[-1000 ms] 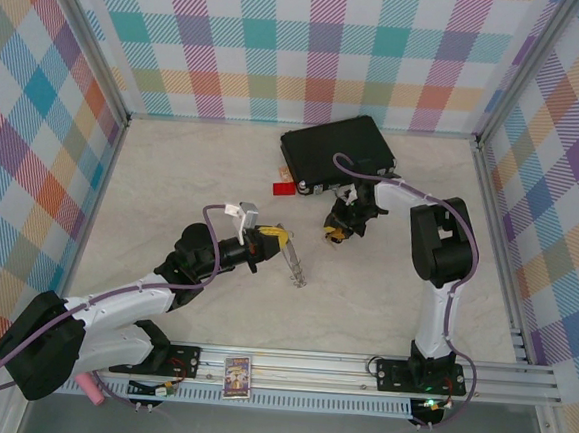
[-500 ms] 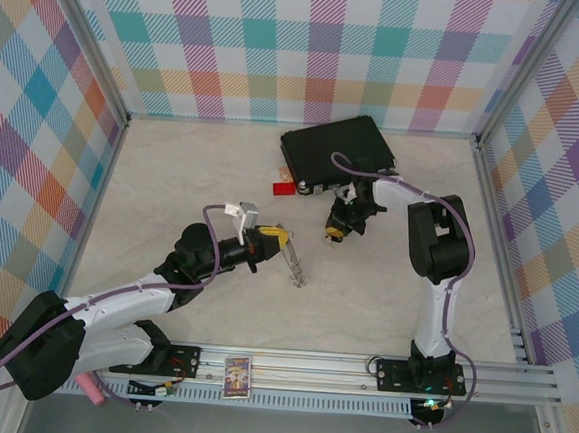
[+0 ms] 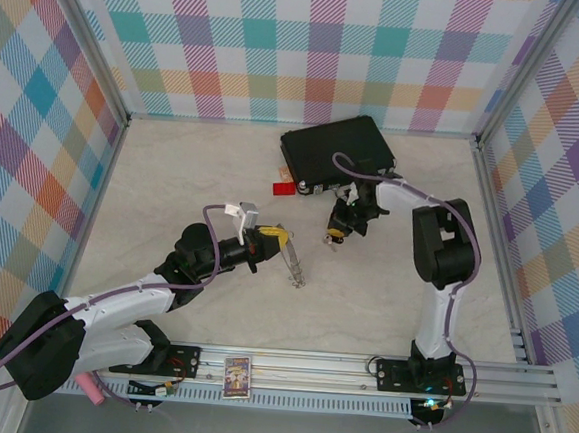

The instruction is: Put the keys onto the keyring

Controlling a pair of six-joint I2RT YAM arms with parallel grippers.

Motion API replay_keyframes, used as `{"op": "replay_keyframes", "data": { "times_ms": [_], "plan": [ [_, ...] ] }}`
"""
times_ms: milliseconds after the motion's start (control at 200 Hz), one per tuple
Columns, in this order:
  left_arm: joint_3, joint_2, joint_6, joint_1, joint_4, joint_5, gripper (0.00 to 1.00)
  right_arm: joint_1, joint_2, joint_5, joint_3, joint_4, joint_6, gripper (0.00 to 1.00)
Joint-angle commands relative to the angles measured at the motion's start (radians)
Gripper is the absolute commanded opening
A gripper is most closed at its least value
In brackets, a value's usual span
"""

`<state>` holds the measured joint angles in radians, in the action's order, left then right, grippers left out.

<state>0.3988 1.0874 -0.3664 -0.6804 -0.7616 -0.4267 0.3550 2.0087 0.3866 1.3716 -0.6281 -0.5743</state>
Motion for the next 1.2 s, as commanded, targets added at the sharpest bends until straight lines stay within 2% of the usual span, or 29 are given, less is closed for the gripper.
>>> {"op": "replay_keyframes", "data": {
  "times_ms": [0, 320, 545, 780, 850, 950, 1065, 1200],
  "plan": [
    [0.028, 0.006, 0.015, -0.014, -0.039, -0.009, 0.00, 0.007, -0.121, 0.004, -0.054, 0.095, 0.035, 0.00],
    [0.044, 0.028, 0.047, -0.015, -0.006, -0.010, 0.00, 0.009, -0.415, -0.027, -0.287, 0.376, 0.136, 0.00],
    [0.066, 0.066, 0.099, -0.014, 0.009, -0.014, 0.00, 0.019, -0.673, -0.049, -0.503, 0.662, 0.213, 0.00],
    [0.106, 0.092, 0.136, -0.015, 0.011, -0.001, 0.00, 0.024, -0.870, -0.029, -0.703, 0.999, 0.264, 0.00],
    [0.112, 0.095, 0.142, -0.014, -0.002, -0.022, 0.00, 0.024, -0.903, -0.022, -0.717, 1.006, 0.269, 0.00],
    [0.119, 0.098, 0.134, -0.016, -0.031, -0.029, 0.00, 0.025, -0.937, -0.042, -0.682, 0.907, 0.270, 0.00],
    [0.138, 0.096, 0.141, -0.019, -0.029, -0.046, 0.00, 0.025, -0.975, -0.040, -0.709, 0.951, 0.262, 0.00],
    [0.168, 0.100, 0.148, -0.026, 0.001, -0.037, 0.00, 0.024, -1.023, 0.056, -0.737, 0.998, 0.307, 0.00]
  ]
}}
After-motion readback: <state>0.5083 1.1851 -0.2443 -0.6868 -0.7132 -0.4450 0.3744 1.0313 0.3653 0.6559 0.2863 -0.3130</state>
